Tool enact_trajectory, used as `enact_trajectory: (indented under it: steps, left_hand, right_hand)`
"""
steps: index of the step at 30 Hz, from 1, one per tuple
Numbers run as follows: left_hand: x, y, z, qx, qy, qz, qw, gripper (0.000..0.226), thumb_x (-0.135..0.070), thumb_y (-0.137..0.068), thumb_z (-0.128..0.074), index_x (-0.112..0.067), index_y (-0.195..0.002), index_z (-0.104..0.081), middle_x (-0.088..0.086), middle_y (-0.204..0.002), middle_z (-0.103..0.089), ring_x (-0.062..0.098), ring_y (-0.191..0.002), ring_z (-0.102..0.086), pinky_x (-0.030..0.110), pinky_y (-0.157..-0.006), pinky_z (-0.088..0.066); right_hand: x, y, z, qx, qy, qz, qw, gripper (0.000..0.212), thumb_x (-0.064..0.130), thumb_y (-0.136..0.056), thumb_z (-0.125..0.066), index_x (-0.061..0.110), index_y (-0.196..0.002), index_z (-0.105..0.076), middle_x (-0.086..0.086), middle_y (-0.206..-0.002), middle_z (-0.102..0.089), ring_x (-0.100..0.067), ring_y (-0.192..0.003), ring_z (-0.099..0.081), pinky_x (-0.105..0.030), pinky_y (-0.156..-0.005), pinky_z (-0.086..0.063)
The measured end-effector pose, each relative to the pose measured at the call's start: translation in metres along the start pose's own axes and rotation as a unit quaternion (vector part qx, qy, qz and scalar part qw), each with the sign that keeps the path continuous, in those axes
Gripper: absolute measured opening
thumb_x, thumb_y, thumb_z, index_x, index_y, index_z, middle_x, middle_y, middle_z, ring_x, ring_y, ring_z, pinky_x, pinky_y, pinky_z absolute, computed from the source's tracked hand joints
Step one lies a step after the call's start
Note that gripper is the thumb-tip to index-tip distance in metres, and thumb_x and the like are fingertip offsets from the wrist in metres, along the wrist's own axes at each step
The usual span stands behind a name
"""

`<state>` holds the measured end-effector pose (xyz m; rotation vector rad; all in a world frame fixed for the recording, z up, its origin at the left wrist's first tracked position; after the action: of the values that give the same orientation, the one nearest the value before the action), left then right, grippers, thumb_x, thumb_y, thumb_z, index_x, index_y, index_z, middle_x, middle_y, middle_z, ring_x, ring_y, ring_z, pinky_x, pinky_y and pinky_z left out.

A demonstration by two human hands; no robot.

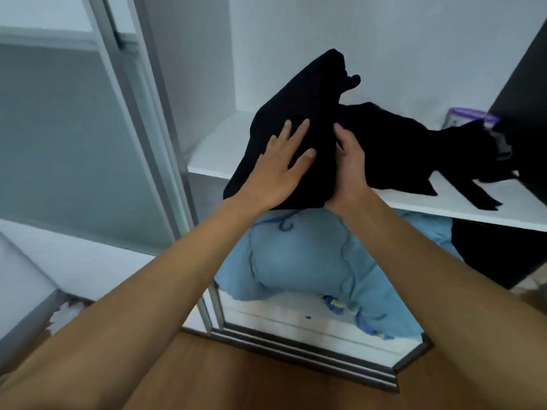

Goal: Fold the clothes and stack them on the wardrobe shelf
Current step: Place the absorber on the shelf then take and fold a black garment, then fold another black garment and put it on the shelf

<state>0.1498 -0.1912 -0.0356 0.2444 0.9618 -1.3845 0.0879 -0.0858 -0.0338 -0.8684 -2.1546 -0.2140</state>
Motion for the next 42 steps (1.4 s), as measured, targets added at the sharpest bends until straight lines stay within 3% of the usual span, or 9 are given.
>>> enact_trajectory:
  steps: [10, 15, 18, 21, 25, 31, 36, 39, 42]
  left_hand:
    - [0.037, -0.093, 0.035, -0.052, -0.255, 0.008, 0.966, 0.055, -0.046, -0.105, -0.029, -0.037, -0.158, -0.017, -0.001, -0.169, -0.006, 0.034, -0.154, -0.006, 0.055, -0.123, -0.009]
    - [0.099, -0.156, 0.066, -0.033, -0.308, -0.011, 0.951, 0.052, -0.048, -0.104, -0.028, -0.037, -0.155, -0.026, -0.005, -0.168, -0.008, 0.029, -0.154, -0.005, 0.054, -0.122, -0.006]
    - [0.160, -0.178, 0.070, 0.036, -0.294, 0.023, 0.955, 0.052, -0.040, -0.103, -0.041, -0.031, -0.154, -0.033, -0.004, -0.169, -0.001, 0.023, -0.155, 0.002, 0.058, -0.122, -0.005]
    - [0.228, -0.186, 0.065, 0.072, -0.293, 0.113, 0.947, 0.060, -0.045, -0.100, -0.047, -0.034, -0.156, -0.028, -0.004, -0.168, 0.012, 0.022, -0.154, 0.012, 0.063, -0.120, 0.001]
    - [0.277, -0.207, 0.054, 0.102, -0.302, 0.198, 0.927, 0.070, -0.068, -0.094, -0.038, -0.043, -0.156, -0.015, -0.004, -0.168, 0.010, 0.029, -0.154, 0.012, 0.069, -0.115, 0.009]
    - [0.295, -0.246, 0.041, 0.084, -0.337, 0.179, 0.921, 0.089, -0.089, -0.078, -0.023, -0.043, -0.155, -0.019, -0.001, -0.169, -0.005, 0.035, -0.154, 0.003, 0.077, -0.107, 0.008]
    - [0.315, -0.266, 0.030, 0.099, -0.339, 0.189, 0.916, 0.084, -0.085, -0.084, -0.020, -0.041, -0.155, -0.018, -0.001, -0.168, -0.006, 0.036, -0.153, 0.007, 0.076, -0.109, 0.009]
    - [0.317, -0.275, 0.029, 0.094, -0.330, 0.214, 0.915, 0.077, -0.078, -0.090, -0.027, -0.039, -0.156, -0.020, -0.002, -0.168, -0.005, 0.034, -0.154, 0.008, 0.073, -0.110, 0.010]
    - [0.296, -0.281, 0.020, 0.040, -0.242, 0.142, 0.959, 0.059, -0.048, -0.097, -0.046, -0.029, -0.151, -0.035, 0.001, -0.165, -0.020, 0.029, -0.153, -0.013, 0.065, -0.117, 0.001]
  right_hand:
    - [-0.005, -0.128, 0.002, 0.061, 0.024, 0.007, 0.998, 0.038, 0.038, -0.098, -0.048, 0.020, -0.101, -0.081, -0.009, -0.111, -0.076, -0.023, -0.109, -0.071, -0.033, -0.084, -0.058]
    - [-0.031, -0.220, 0.011, -0.007, -0.039, -0.001, 0.999, 0.040, 0.033, -0.094, -0.046, 0.015, -0.104, -0.080, -0.013, -0.112, -0.074, -0.028, -0.107, -0.071, -0.037, -0.089, -0.058]
    - [-0.064, -0.267, 0.033, -0.099, 0.096, -0.088, 0.987, 0.034, 0.024, -0.092, -0.044, 0.013, -0.110, -0.071, -0.014, -0.108, -0.074, -0.029, -0.098, -0.072, -0.035, -0.080, -0.059]
    - [-0.081, -0.292, 0.071, -0.144, 0.443, -0.154, 0.871, 0.020, 0.009, -0.091, -0.047, 0.012, -0.104, -0.062, -0.014, -0.099, -0.071, -0.024, -0.079, -0.069, -0.029, -0.060, -0.057]
    - [-0.060, -0.318, 0.105, -0.138, 0.761, -0.018, 0.633, 0.017, 0.018, -0.088, -0.053, 0.010, -0.080, -0.065, -0.013, -0.085, -0.068, -0.031, -0.080, -0.066, -0.029, -0.058, -0.046]
    - [-0.074, -0.342, 0.142, -0.028, 0.861, -0.062, 0.504, 0.040, 0.034, -0.098, -0.041, 0.026, -0.137, -0.051, -0.003, -0.148, -0.048, -0.029, -0.137, -0.040, -0.050, -0.104, -0.032]
    - [-0.075, -0.342, 0.166, -0.013, 0.876, -0.011, 0.482, 0.052, 0.042, -0.100, -0.038, 0.029, -0.151, -0.035, 0.003, -0.158, -0.036, -0.020, -0.146, -0.029, -0.044, -0.106, -0.023]
    - [-0.061, -0.335, 0.180, -0.042, 0.851, 0.014, 0.523, 0.047, 0.041, -0.097, -0.048, 0.024, -0.142, -0.046, 0.002, -0.143, -0.051, -0.021, -0.136, -0.042, -0.034, -0.099, -0.023]
    - [-0.043, -0.331, 0.190, -0.071, 0.861, 0.011, 0.504, 0.030, 0.034, -0.099, -0.051, 0.017, -0.123, -0.056, -0.004, -0.126, -0.057, -0.026, -0.120, -0.048, -0.034, -0.093, -0.028]
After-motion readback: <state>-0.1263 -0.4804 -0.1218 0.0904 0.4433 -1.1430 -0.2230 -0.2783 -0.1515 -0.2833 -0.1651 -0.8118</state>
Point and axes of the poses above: each hand's wrist, its own y-axis away from the middle knuckle, its own z-axis out of the back of the hand, x = y × z, the point moved 3 cm from there along -y, towards the middle knuckle
